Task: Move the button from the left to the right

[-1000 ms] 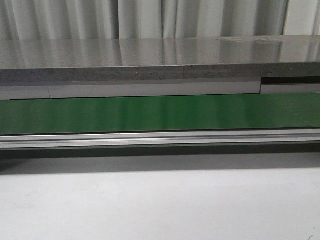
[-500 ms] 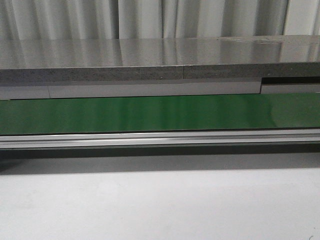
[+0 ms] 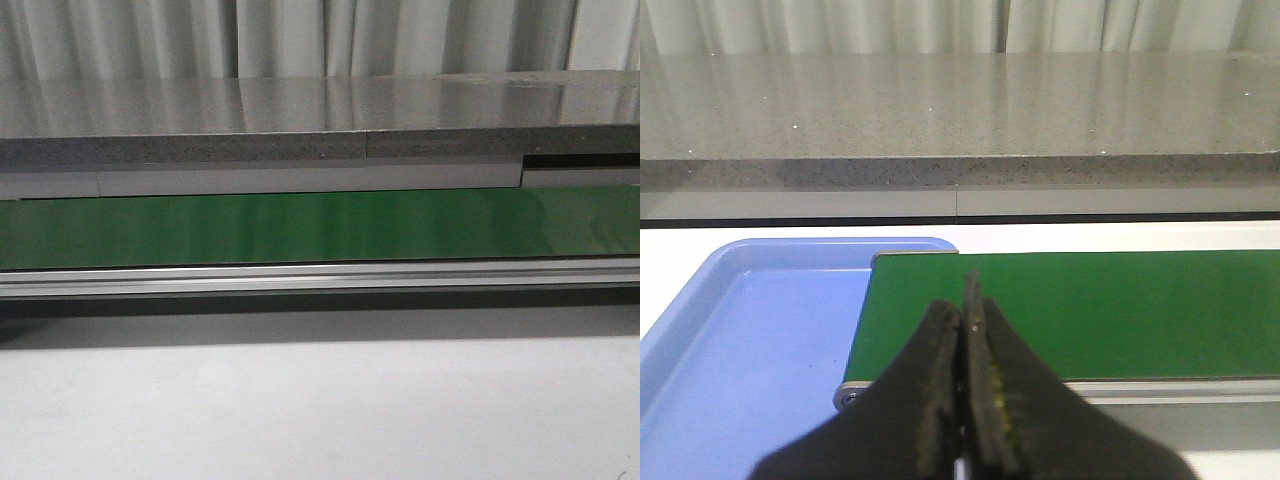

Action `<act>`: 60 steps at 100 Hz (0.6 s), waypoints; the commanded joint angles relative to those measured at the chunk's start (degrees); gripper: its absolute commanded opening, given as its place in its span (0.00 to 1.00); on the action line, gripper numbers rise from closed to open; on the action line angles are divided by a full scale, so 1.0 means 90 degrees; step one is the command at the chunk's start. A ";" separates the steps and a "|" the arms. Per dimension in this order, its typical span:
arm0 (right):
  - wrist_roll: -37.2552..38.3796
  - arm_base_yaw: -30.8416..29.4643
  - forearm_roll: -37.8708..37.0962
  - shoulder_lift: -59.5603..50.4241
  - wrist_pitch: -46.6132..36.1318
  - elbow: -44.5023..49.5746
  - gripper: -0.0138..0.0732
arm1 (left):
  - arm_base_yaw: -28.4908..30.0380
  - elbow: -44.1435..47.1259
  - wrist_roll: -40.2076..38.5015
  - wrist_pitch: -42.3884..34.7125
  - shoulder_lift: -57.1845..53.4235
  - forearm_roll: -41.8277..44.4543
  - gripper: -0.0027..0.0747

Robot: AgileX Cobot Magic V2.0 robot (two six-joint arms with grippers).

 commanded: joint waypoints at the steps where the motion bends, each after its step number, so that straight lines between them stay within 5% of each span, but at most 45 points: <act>1: 0.0006 -0.0011 0.0033 0.0045 -0.0472 -0.0138 0.08 | -0.0043 -0.0163 -0.0028 -0.0482 0.0064 -0.0077 0.01; 60: 0.0141 0.0954 -0.0111 -0.0499 -0.2635 0.1249 0.08 | -0.0043 -0.0163 -0.0028 -0.0482 0.0064 -0.0077 0.01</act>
